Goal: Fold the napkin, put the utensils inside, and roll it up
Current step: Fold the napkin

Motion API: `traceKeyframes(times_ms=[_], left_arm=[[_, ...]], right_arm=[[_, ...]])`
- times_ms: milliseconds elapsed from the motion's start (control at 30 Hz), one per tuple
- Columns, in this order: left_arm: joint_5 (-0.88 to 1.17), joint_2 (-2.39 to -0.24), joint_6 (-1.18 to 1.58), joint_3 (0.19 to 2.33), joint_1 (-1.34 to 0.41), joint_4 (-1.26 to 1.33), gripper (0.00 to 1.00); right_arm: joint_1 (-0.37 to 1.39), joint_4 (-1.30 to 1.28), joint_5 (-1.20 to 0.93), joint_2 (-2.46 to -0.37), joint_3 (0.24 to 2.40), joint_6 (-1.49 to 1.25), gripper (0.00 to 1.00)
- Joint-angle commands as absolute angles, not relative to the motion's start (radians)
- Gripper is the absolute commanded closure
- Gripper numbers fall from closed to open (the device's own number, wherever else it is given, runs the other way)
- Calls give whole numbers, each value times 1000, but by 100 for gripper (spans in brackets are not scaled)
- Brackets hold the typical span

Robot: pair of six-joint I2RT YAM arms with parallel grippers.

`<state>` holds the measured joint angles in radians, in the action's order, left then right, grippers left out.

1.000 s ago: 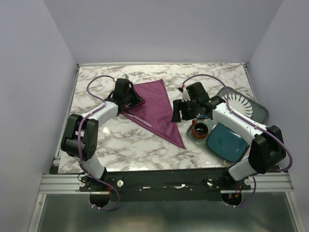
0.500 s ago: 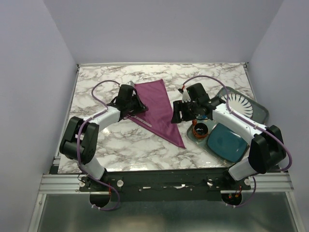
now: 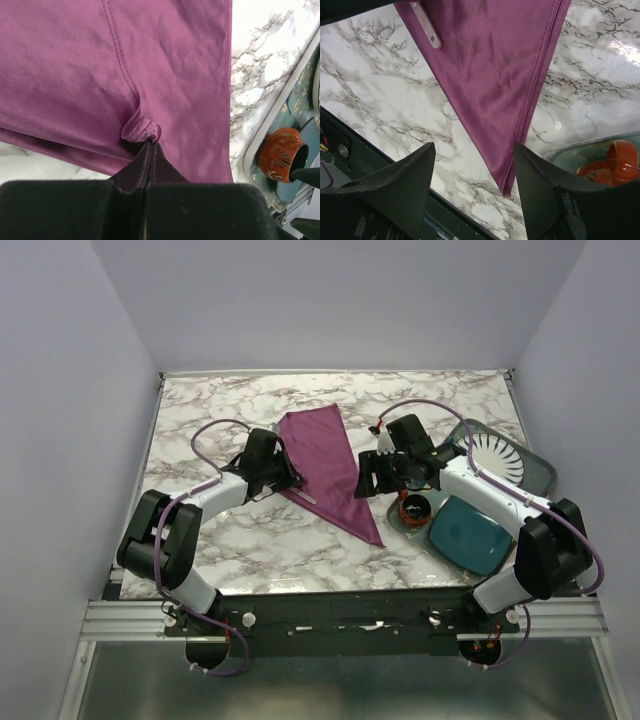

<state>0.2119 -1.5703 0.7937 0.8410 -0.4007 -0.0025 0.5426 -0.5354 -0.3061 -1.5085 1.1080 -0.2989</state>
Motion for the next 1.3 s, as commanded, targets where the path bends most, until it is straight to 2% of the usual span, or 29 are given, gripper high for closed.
traceKeyframes(times_ms=[0,333,633,733,833,867,967,1000,1133,1267], left_arm=[[249,-1546,785,813,-408,-6,100],[258,-1548,790,781,-410,26,98],[276,-1562,790,772,-411,41,93],[276,-1565,795,767,-411,41,87],[282,-1552,785,762,-411,40,76],[287,-1543,782,759,-411,43,67],[287,-1467,759,753,-411,19,55],[281,-1422,744,758,-408,8,54],[281,-1358,752,772,-397,-21,56],[304,-1379,782,781,-388,-9,69]], right_arm=[[540,-509,-336,-1482,1089,-314,28],[538,-497,-348,-1488,1074,-322,28],[538,-489,-356,-1491,1071,-325,28],[538,-489,-360,-1493,1069,-325,28],[538,-488,-362,-1496,1069,-325,28],[538,-488,-362,-1496,1069,-325,28],[540,-488,-367,-1493,1069,-325,28],[538,-488,-368,-1490,1066,-325,28],[538,-483,-362,-1482,1051,-334,28],[538,-480,-356,-1476,1045,-337,27]])
